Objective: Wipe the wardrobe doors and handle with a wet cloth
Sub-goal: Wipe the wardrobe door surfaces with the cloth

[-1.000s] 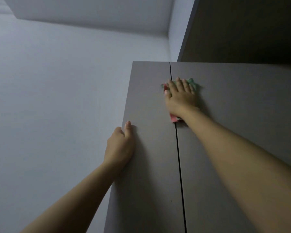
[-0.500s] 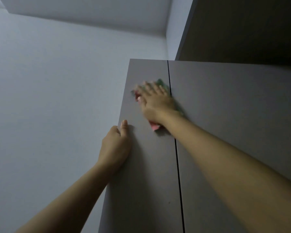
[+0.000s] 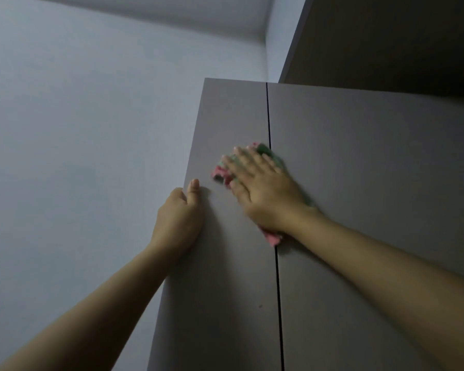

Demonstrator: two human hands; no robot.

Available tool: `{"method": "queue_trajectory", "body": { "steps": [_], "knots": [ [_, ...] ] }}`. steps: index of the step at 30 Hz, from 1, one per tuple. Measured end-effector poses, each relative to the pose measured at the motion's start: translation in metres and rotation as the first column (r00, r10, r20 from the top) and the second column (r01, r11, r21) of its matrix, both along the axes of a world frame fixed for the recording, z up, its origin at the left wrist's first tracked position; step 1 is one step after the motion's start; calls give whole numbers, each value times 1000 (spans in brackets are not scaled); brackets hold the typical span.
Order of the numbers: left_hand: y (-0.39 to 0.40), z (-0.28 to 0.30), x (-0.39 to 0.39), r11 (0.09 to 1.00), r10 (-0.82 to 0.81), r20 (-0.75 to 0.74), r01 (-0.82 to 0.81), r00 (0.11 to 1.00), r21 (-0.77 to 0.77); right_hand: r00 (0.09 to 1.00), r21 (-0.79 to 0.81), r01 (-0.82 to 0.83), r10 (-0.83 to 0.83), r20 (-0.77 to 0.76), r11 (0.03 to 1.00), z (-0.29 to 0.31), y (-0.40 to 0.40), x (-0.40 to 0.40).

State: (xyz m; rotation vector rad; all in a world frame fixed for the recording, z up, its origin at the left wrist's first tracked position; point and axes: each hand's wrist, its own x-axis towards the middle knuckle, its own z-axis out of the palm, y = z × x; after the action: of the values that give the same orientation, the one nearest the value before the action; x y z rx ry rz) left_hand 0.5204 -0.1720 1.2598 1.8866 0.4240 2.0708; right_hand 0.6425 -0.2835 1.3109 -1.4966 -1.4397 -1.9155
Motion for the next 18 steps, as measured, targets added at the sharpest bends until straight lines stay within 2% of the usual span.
{"method": "queue_trajectory", "body": {
  "steps": [2, 3, 4, 6, 7, 9, 11, 13, 14, 16, 18],
  "knots": [
    [-2, 0, 1, 1000, 8, -6, -8, 1000, -8, 996, -31, 13, -10, 91, 999, -9, -22, 22],
    [-2, -1, 1, 1000, 9, -5, -9, 1000, -13, 999, 47, 22, -24, 45, 999, 1, -34, 35],
    [-3, -1, 2, 1000, 7, -1, -7, 1000, -15, 994, 130, 59, -46, -103, 990, 15, -44, 47],
    [-3, -2, 2, 1000, 9, 2, -9, 1000, -22, 891, 275, 120, 19, -454, 954, 38, -51, 56],
    [-3, -3, 2, 1000, 12, 6, -12, 1000, -26, 859, 331, 134, 57, -509, 934, 43, -45, 50],
    [-5, -5, 1, 999, 20, 3, -20, 1000, -41, 890, 338, 119, 51, -453, 934, 26, -23, 26],
    [-8, -8, 0, 999, 38, -1, -38, 999, -37, 974, 179, 27, 14, -227, 983, -16, -6, 10],
    [-13, -12, 1, 997, 72, 15, -72, 997, 10, 999, -17, 14, -14, -47, 1000, -47, -19, 18],
    [-16, -15, 0, 992, 111, 21, -112, 994, 51, 1000, -39, 21, -21, 7, 999, -45, -31, 31],
    [-21, -23, 0, 961, 214, 33, -217, 976, 170, 998, 114, 47, -41, -54, 992, -21, -54, 64],
    [-28, -31, 1, 911, 310, 8, -299, 951, 284, 934, 279, 102, 4, -357, 955, 7, -71, 83]
  ]
}}
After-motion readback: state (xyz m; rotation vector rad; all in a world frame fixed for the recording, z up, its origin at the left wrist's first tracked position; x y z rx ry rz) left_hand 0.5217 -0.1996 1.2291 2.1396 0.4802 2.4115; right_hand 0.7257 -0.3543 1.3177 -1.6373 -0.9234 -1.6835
